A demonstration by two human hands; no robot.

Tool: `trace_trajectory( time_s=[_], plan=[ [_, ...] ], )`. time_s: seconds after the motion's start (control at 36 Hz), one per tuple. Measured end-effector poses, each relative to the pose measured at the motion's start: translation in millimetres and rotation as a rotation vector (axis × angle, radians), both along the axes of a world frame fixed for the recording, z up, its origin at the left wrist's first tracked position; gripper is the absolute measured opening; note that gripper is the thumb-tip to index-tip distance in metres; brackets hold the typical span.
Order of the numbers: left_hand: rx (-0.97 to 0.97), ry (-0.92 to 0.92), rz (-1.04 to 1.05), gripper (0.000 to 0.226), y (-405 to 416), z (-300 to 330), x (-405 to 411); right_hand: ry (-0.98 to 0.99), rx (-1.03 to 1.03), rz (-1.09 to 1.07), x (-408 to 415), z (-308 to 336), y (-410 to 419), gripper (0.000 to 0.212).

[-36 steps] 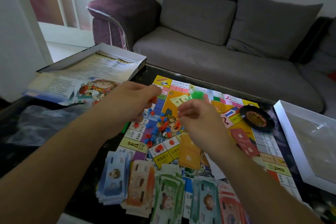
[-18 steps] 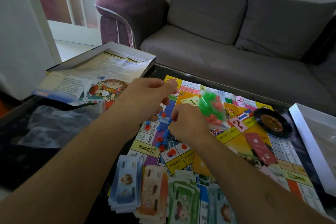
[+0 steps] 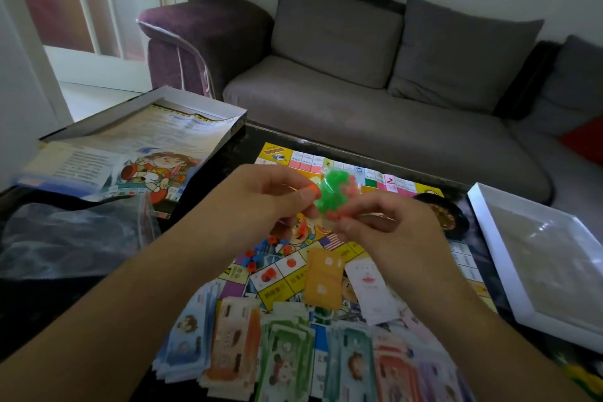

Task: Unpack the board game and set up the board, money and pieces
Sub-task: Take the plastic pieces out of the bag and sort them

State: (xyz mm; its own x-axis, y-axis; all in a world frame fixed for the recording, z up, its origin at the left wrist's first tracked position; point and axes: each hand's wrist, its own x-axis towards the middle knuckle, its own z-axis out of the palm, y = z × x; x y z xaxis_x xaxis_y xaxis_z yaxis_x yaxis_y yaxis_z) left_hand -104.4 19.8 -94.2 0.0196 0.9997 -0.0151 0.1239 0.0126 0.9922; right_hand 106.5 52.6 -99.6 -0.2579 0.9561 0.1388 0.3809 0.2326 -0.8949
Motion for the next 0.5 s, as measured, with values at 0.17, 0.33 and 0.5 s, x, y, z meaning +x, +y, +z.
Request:
trace_trajectory(
  time_s=[0.17,0.33,0.5],
  plan=[
    [0.015,-0.035,-0.076,0.011,-13.7,-2.2,35.7,0.325,-0.018,-0.051,32.0,10.5,-26.7,0.018],
    [-0.009,-0.225,-0.076,0.013,-23.2,-5.6,71.1,0.429,-0.001,-0.070,38.9,10.5,-32.2,0.011],
    [0.021,-0.217,-0.055,0.016,-26.0,-9.2,83.4,0.396,0.051,-0.093,37.5,8.6,-35.7,0.014]
  ],
)
